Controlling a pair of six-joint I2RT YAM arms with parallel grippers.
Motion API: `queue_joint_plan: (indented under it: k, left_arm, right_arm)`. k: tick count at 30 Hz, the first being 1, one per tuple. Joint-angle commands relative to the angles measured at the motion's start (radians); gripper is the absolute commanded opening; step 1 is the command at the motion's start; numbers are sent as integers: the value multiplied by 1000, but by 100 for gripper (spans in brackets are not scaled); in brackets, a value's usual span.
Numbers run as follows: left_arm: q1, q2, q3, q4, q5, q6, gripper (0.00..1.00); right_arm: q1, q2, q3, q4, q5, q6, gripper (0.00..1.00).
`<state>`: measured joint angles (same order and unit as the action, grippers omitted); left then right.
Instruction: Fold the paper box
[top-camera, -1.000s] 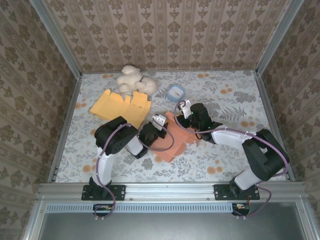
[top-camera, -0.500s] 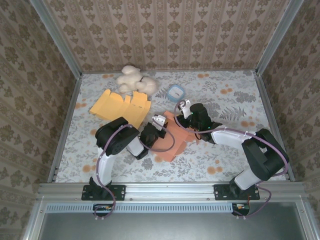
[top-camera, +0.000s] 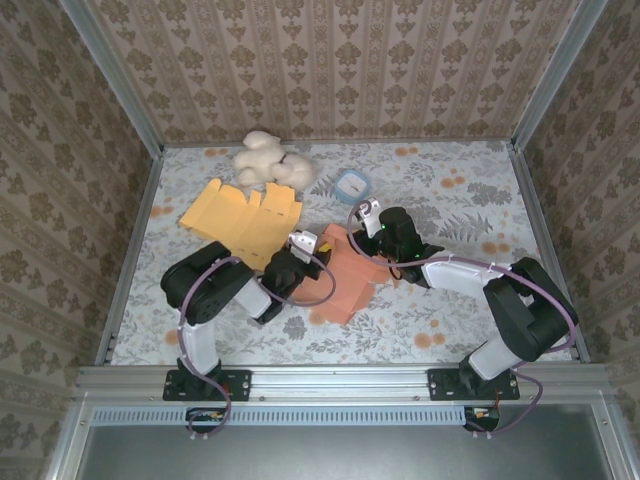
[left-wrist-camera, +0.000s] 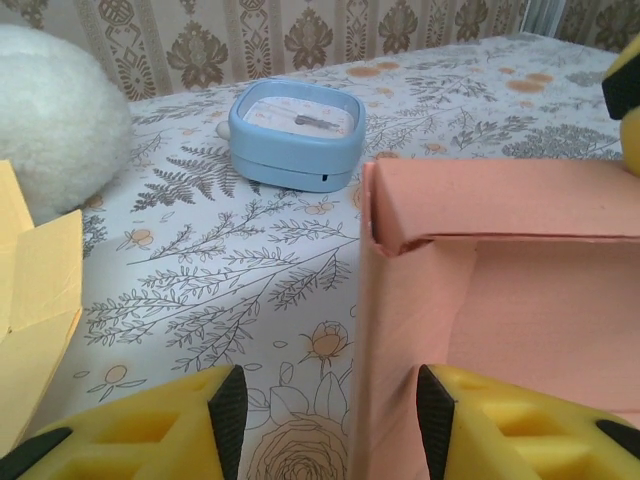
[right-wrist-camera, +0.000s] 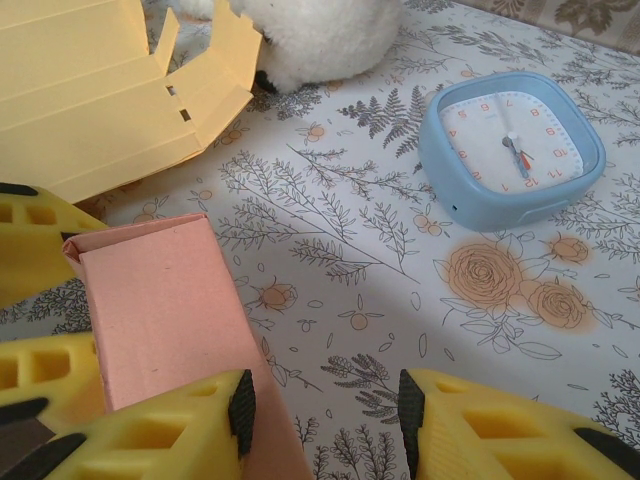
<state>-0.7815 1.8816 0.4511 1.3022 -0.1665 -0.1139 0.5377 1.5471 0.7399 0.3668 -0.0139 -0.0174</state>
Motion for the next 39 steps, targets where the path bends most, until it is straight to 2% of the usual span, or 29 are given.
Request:
queue_joint_plan:
  k: [1, 9, 14, 17, 19, 21, 25, 28, 30, 39]
  left_arm:
    - [12, -12, -9, -11, 48, -53, 50]
    - [20, 122, 104, -11, 84, -31, 49]
    - [49, 184, 147, -8, 51, -53, 28]
    - [45, 199, 160, -10, -19, -41, 8]
    - [39, 203, 157, -9, -109, -46, 2]
    - [38, 203, 152, -7, -136, -44, 1]
    - [27, 202, 153, -10, -156, 0, 6]
    - [11, 199, 151, -12, -185, 37, 28]
    - [9, 193, 148, -13, -179, 42, 34]
    - [8, 83, 89, -26, -98, 12, 47]
  right_arm:
    - [7, 25, -8, -123, 17, 10, 45]
    - [16, 31, -6, -122, 16, 10, 45]
    - [18, 33, -9, -121, 19, 10, 45]
    - [20, 37, -7, -122, 21, 10, 45]
    - [20, 38, -8, -118, 24, 10, 45]
    - [21, 38, -11, -111, 27, 11, 45]
    - [22, 41, -9, -107, 25, 15, 45]
    - [24, 48, -6, -104, 20, 22, 44]
    - [24, 54, -1, -109, 20, 29, 45]
    - [27, 58, 3, -116, 27, 28, 45]
